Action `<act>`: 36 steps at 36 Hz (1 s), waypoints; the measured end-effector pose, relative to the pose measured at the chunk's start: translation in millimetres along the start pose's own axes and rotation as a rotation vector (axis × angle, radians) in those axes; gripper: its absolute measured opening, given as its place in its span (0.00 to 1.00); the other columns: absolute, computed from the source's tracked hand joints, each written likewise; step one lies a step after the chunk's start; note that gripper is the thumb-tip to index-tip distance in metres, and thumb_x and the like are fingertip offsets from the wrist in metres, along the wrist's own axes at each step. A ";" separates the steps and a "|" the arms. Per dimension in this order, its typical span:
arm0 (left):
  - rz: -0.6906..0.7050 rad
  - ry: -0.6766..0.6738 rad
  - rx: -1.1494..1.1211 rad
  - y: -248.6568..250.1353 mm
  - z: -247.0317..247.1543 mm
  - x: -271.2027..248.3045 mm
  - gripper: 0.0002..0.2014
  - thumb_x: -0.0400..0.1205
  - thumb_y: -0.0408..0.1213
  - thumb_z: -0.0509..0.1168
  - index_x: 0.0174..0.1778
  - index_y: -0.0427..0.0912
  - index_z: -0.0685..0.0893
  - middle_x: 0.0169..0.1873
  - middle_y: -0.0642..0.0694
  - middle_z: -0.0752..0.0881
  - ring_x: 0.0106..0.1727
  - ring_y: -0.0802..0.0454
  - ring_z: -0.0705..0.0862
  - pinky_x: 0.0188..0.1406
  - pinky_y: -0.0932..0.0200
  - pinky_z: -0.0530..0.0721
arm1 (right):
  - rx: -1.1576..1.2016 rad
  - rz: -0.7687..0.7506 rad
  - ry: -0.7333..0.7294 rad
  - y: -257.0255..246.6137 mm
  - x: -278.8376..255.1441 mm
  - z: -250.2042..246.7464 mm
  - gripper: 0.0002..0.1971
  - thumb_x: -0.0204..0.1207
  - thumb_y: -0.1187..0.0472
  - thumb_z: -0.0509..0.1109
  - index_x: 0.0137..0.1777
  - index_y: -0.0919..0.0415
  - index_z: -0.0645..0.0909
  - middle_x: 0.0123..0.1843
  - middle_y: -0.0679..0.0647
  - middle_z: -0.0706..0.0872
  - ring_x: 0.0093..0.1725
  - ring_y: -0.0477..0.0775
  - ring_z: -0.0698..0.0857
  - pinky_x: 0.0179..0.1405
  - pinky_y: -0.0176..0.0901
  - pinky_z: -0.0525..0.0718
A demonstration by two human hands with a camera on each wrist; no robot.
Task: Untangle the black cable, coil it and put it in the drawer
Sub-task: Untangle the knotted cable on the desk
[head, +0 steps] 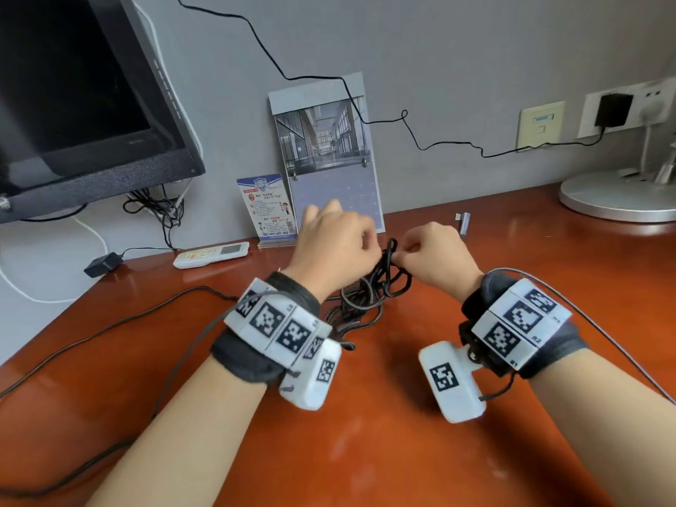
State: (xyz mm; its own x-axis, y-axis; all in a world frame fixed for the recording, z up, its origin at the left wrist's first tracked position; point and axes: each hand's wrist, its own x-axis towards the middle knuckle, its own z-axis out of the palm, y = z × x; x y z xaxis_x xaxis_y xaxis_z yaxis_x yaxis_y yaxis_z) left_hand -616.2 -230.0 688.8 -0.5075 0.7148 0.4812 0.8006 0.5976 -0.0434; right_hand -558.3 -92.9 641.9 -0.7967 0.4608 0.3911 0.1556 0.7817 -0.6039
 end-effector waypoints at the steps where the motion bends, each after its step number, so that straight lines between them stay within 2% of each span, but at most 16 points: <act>1: -0.013 -0.045 0.014 1.6 2.4 -3.2 0.10 0.81 0.45 0.60 0.40 0.52 0.86 0.34 0.56 0.82 0.50 0.51 0.71 0.55 0.54 0.61 | 0.035 0.015 -0.002 0.1 -0.9 0.1 0.07 0.71 0.61 0.70 0.36 0.62 0.86 0.38 0.58 0.88 0.43 0.61 0.84 0.43 0.46 0.83; 3: -0.080 -0.130 0.047 3.4 8.5 -7.9 0.13 0.81 0.51 0.59 0.42 0.52 0.87 0.37 0.56 0.85 0.52 0.52 0.69 0.57 0.52 0.59 | 0.105 0.038 -0.020 0.3 -2.5 1.2 0.07 0.73 0.61 0.70 0.37 0.61 0.87 0.39 0.59 0.89 0.44 0.59 0.85 0.44 0.45 0.83; 5: -0.141 -0.193 0.110 5.4 13.8 -11.4 0.16 0.82 0.54 0.58 0.45 0.50 0.88 0.42 0.54 0.86 0.60 0.50 0.68 0.57 0.49 0.57 | 0.186 0.063 -0.061 -0.4 -4.4 3.7 0.07 0.75 0.62 0.69 0.38 0.60 0.87 0.38 0.55 0.87 0.41 0.54 0.83 0.40 0.40 0.80; 8: -0.185 -0.294 0.121 9.7 19.9 -14.2 0.20 0.82 0.58 0.56 0.53 0.50 0.87 0.45 0.52 0.81 0.66 0.48 0.66 0.58 0.48 0.59 | 0.363 0.139 -0.133 0.1 -7.5 8.0 0.12 0.77 0.63 0.67 0.31 0.57 0.81 0.32 0.50 0.81 0.35 0.47 0.76 0.34 0.36 0.73; 10: -0.215 -0.364 0.067 12.9 23.2 -15.3 0.24 0.80 0.61 0.56 0.59 0.47 0.83 0.47 0.50 0.78 0.67 0.48 0.66 0.58 0.47 0.61 | 0.526 0.211 -0.185 2.9 -10.9 10.0 0.14 0.79 0.66 0.66 0.31 0.58 0.78 0.34 0.52 0.79 0.34 0.47 0.74 0.34 0.36 0.72; 12: -0.219 -0.384 0.067 14.8 27.4 -16.6 0.25 0.79 0.63 0.57 0.59 0.46 0.79 0.54 0.49 0.80 0.66 0.48 0.67 0.57 0.48 0.61 | 0.685 0.250 -0.241 5.6 -15.3 11.6 0.12 0.80 0.69 0.63 0.35 0.61 0.80 0.37 0.56 0.80 0.35 0.49 0.74 0.33 0.37 0.71; 15: -0.237 -0.344 0.088 17.4 31.6 -19.6 0.21 0.78 0.57 0.60 0.57 0.45 0.76 0.55 0.48 0.81 0.65 0.48 0.68 0.57 0.48 0.61 | 0.836 0.261 -0.318 8.4 -20.8 13.6 0.13 0.80 0.72 0.58 0.38 0.63 0.80 0.36 0.57 0.78 0.32 0.50 0.72 0.30 0.40 0.67; 18: -0.271 -0.357 0.064 17.2 31.3 -19.8 0.18 0.81 0.51 0.59 0.62 0.43 0.74 0.58 0.45 0.82 0.66 0.45 0.72 0.61 0.48 0.64 | 0.937 0.300 -0.356 7.5 -25.4 14.9 0.15 0.80 0.73 0.55 0.35 0.61 0.76 0.33 0.55 0.76 0.30 0.50 0.70 0.28 0.38 0.66; 22: -0.342 -0.371 -0.035 14.0 28.0 -20.3 0.16 0.82 0.47 0.60 0.62 0.44 0.74 0.60 0.42 0.82 0.61 0.40 0.80 0.50 0.53 0.71 | 1.141 0.379 -0.326 4.2 -32.2 10.4 0.15 0.75 0.71 0.54 0.28 0.60 0.70 0.27 0.53 0.74 0.29 0.51 0.75 0.30 0.38 0.69; 24: -0.351 -0.369 -0.072 14.7 27.5 -21.8 0.17 0.80 0.51 0.62 0.61 0.48 0.75 0.60 0.45 0.83 0.60 0.41 0.81 0.48 0.54 0.71 | 1.136 0.410 -0.266 3.5 -33.7 7.7 0.15 0.74 0.67 0.55 0.26 0.58 0.67 0.24 0.51 0.73 0.29 0.53 0.76 0.34 0.42 0.68; 27: -0.365 -0.395 -0.179 12.7 34.5 -24.4 0.19 0.78 0.56 0.64 0.63 0.54 0.78 0.59 0.49 0.84 0.60 0.44 0.81 0.51 0.55 0.75 | 0.883 0.372 -0.194 1.8 -36.9 4.9 0.14 0.76 0.63 0.59 0.28 0.56 0.68 0.29 0.50 0.73 0.35 0.53 0.74 0.37 0.43 0.69; 29: -0.382 -0.430 -0.291 10.6 40.5 -26.3 0.19 0.79 0.57 0.63 0.62 0.54 0.80 0.57 0.47 0.86 0.58 0.45 0.83 0.54 0.52 0.78 | 0.708 0.311 -0.150 3.6 -38.1 2.2 0.15 0.79 0.64 0.62 0.29 0.56 0.72 0.32 0.49 0.74 0.37 0.49 0.73 0.34 0.35 0.70; 31: -0.408 -0.420 -0.357 8.2 43.8 -28.5 0.18 0.79 0.58 0.62 0.60 0.54 0.82 0.53 0.48 0.87 0.56 0.45 0.83 0.56 0.52 0.79 | 0.672 0.252 -0.131 5.4 -38.7 -2.0 0.11 0.80 0.62 0.64 0.35 0.57 0.81 0.33 0.44 0.78 0.35 0.40 0.75 0.31 0.23 0.71; 33: -0.443 -0.376 -0.404 6.3 51.4 -32.8 0.15 0.79 0.57 0.63 0.54 0.53 0.84 0.46 0.49 0.86 0.54 0.46 0.83 0.52 0.53 0.78 | 0.669 0.202 -0.158 7.5 -40.7 -3.4 0.09 0.79 0.60 0.65 0.43 0.63 0.85 0.28 0.39 0.80 0.31 0.35 0.76 0.34 0.29 0.69; 35: -0.464 -0.312 -0.471 3.5 63.1 -36.0 0.11 0.76 0.56 0.66 0.42 0.53 0.84 0.40 0.45 0.86 0.51 0.42 0.85 0.49 0.52 0.79 | 0.655 0.186 -0.172 7.9 -41.5 -3.9 0.09 0.79 0.62 0.65 0.43 0.67 0.84 0.21 0.39 0.78 0.22 0.33 0.75 0.30 0.28 0.67; 36: -0.471 -0.281 -0.509 2.9 67.5 -37.6 0.11 0.75 0.55 0.68 0.36 0.52 0.83 0.38 0.44 0.86 0.49 0.41 0.85 0.48 0.52 0.79 | 0.625 0.191 -0.183 6.9 -41.6 -4.0 0.09 0.78 0.63 0.65 0.42 0.67 0.83 0.21 0.41 0.76 0.20 0.36 0.73 0.27 0.26 0.67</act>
State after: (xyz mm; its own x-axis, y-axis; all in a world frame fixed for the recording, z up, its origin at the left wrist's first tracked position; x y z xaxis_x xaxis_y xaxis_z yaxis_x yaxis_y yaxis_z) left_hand -616.3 -230.7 611.5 -0.8405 0.5317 0.1044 0.4926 0.6697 0.5558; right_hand -521.8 -105.0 624.2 -0.8834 0.4449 0.1471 -0.0195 0.2788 -0.9601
